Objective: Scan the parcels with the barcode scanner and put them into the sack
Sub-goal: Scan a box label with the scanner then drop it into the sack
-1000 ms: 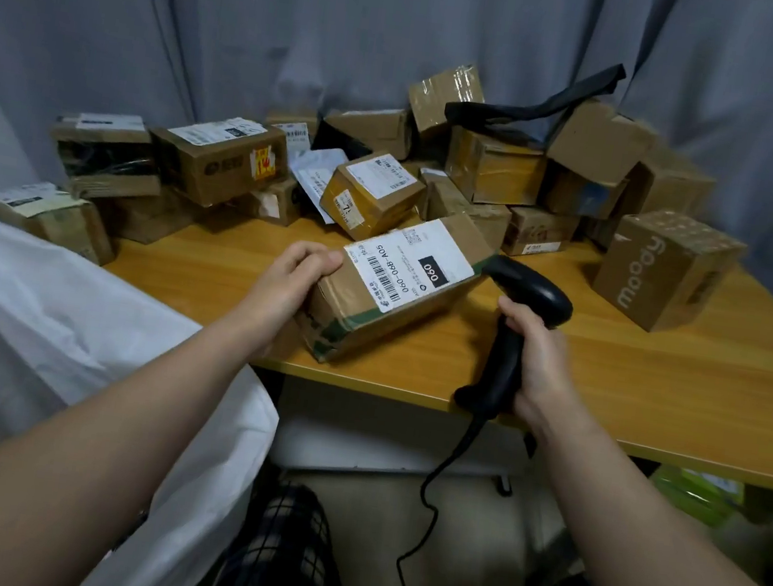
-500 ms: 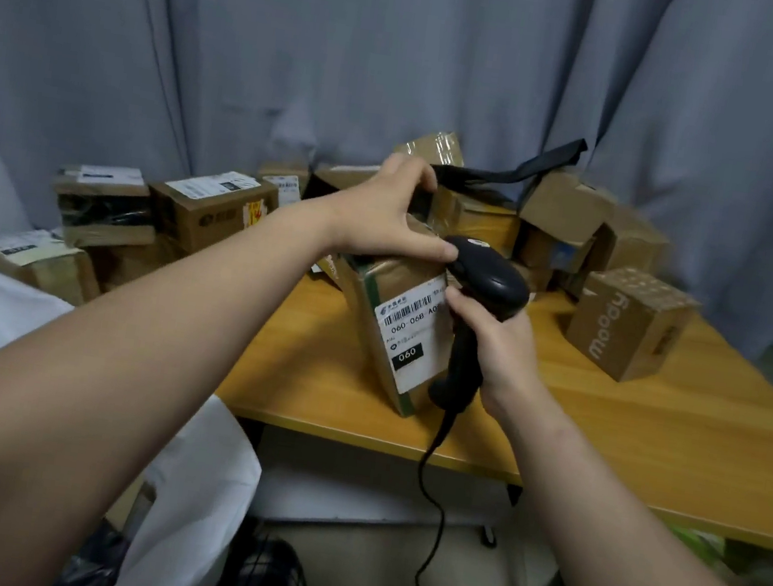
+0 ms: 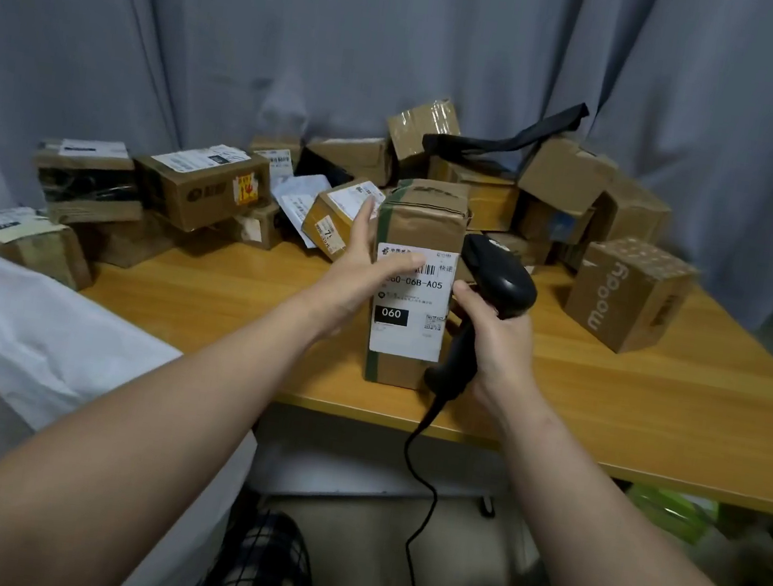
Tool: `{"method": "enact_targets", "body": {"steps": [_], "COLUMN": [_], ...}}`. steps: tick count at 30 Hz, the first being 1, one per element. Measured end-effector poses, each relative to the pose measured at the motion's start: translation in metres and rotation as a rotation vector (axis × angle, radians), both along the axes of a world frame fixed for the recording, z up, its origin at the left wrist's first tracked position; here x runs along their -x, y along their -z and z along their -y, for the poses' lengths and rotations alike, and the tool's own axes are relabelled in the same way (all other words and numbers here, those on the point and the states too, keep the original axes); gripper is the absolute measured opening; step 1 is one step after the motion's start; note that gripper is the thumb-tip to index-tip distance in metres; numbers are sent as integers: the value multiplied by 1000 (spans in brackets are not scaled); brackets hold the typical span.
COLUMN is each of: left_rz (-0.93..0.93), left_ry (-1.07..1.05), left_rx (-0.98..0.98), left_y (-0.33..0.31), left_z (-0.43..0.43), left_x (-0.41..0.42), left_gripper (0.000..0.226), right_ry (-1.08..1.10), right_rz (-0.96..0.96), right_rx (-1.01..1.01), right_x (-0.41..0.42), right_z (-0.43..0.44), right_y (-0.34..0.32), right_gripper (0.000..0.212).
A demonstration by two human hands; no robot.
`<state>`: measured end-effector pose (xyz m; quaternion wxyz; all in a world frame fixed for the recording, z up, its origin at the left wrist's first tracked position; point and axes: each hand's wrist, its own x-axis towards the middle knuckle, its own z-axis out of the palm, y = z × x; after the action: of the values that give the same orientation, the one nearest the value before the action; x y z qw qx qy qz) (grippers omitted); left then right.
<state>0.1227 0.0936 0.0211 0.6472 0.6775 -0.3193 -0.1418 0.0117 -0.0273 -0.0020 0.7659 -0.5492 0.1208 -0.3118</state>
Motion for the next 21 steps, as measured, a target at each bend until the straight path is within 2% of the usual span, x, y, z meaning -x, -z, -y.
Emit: {"method": "enact_targets", "body": {"steps": [2,5,9,12,16,19,21], "left_rz": [-63,-40,118,225,252,179,169], "left_ry": [18,81,103,57,-130,-246,-294], "left_rx": [5,-76,-175,-301,-261,-149,-122], "left_y": [11,23,22,24,25,20,19], "left_z": [-2,-6,-12,-18,-21,-21,-25], "left_x": [1,-2,-8,-13,-13,-13,-14], "left_gripper": [112,103,72,72,71,69,89], "right_ry": [-28,-99,-171,-176,42,134,98], "right_rz": [12,-4,-63,-87,-94,-69,-18], "right_rx": [-22,-45,-104,-75,157,361,437], "right_x": [1,5,6,3,-2,-1,3], "right_z": [3,11,22,20,8,-2,-9], "right_y": [1,4,5,4,1,-1,-1], "right_gripper": [10,15,25,30,16,20,12]}}
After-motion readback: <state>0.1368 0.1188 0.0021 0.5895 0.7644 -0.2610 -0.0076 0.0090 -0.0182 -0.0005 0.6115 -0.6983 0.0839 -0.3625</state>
